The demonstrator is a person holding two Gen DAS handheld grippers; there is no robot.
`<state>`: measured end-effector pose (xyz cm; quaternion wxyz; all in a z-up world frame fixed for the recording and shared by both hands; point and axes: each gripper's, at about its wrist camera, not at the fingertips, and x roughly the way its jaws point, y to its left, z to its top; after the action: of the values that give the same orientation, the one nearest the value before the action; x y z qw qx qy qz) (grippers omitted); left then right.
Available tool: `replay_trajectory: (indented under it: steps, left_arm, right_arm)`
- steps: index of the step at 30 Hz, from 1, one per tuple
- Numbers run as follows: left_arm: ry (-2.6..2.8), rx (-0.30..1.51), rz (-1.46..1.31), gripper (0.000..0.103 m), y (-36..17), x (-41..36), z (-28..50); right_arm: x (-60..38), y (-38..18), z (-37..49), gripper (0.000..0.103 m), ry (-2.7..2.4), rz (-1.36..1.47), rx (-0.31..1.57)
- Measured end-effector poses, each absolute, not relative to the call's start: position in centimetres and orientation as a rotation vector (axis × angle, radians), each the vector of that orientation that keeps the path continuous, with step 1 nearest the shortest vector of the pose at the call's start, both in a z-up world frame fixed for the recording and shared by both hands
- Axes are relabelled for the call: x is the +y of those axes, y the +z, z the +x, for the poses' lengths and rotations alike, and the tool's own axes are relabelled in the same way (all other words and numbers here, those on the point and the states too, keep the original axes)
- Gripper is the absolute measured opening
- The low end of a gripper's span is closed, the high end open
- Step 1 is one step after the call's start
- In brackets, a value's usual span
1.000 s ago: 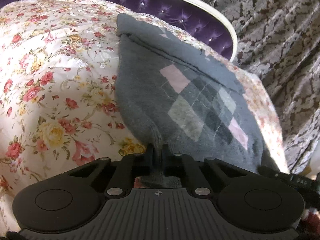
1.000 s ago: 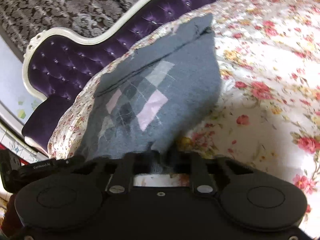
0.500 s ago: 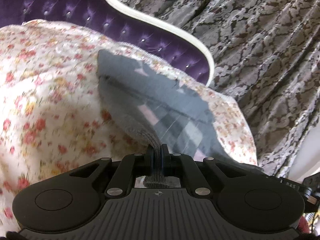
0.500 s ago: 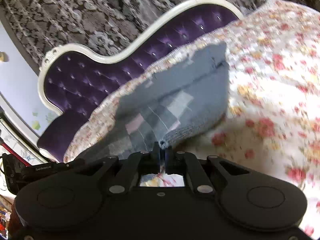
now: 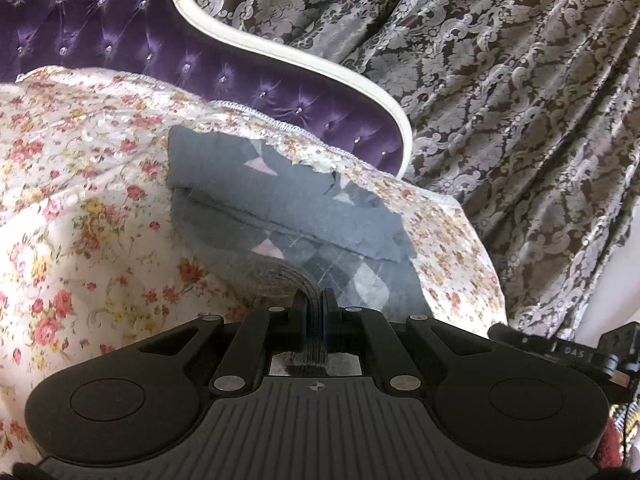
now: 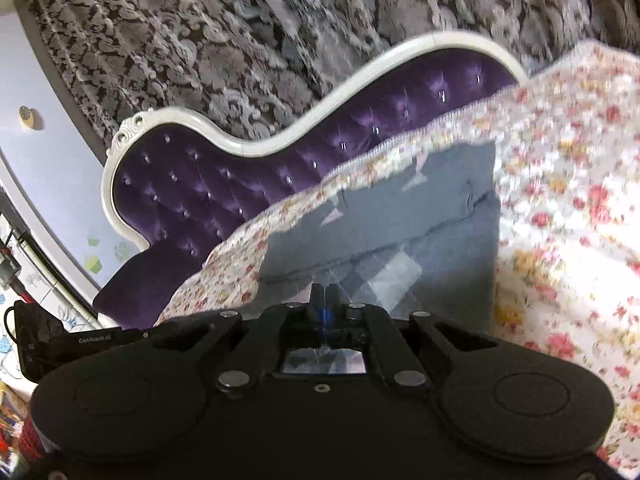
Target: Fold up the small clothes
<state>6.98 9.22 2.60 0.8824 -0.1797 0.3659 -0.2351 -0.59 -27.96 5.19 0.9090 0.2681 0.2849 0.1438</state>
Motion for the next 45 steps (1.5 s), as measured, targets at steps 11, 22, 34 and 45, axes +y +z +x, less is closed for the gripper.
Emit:
replay_trajectory:
  steps: [11, 22, 34, 45]
  left_arm:
    - [-0.446, 0.803, -0.388, 0.006, 1.0, 10.2, 6.0]
    - [-0.443, 0.807, -0.396, 0.006, 0.8, 10.1, 5.9]
    - [-0.532, 0.724, -0.398, 0.006, 7.1, 10.0, 11.0]
    - [-0.479, 0.662, -0.326, 0.006, 8.2, 7.1, 22.9]
  right_arm:
    - [-27.6, 0.1, -2.8, 0.073, 0.062, 0.490, 0.754]
    - [-26.8, -3.2, -2.5, 0.011, 0.121, 0.580, 0.819]
    - [-30.3, 6.1, 0.8, 0.011, 0.294, 0.681, 0.565]
    - [-32.8, 7.7, 13.1, 0.011, 0.301, 0.723, 0.466]
